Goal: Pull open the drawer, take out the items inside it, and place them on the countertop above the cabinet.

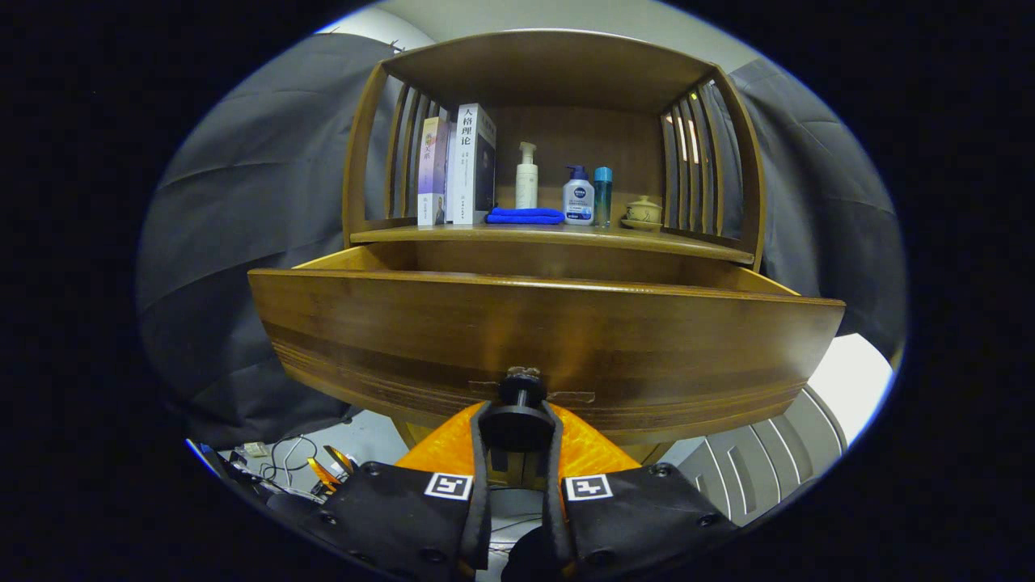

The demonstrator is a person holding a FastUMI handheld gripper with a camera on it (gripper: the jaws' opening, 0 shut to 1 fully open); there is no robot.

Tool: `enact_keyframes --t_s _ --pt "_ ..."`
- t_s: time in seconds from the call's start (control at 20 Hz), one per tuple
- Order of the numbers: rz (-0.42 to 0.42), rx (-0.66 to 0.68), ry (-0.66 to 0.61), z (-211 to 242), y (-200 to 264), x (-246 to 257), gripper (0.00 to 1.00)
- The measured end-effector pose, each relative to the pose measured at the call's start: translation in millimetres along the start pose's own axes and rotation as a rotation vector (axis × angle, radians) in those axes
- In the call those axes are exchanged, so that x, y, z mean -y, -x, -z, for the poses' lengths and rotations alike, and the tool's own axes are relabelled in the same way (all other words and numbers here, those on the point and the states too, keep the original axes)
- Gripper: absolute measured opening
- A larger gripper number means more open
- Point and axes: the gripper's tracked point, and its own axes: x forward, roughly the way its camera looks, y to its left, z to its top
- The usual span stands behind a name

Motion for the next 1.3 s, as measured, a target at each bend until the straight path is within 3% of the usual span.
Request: enact_keyframes --t_s 0.6,0.75,1.05,1.3 --pt "-0.037 -0.044 -0.004 14.6 20.6 -4.5 0.28" --pt "-0.051 -0.085 -0.033 13.9 31.6 -1.3 0.51" --pt "-0.030 -0.034 -0.005 -23.3 64.0 21.4 0.99" --pt "-0.028 0.039 -0.058 -84.4 76.1 41.1 0.99"
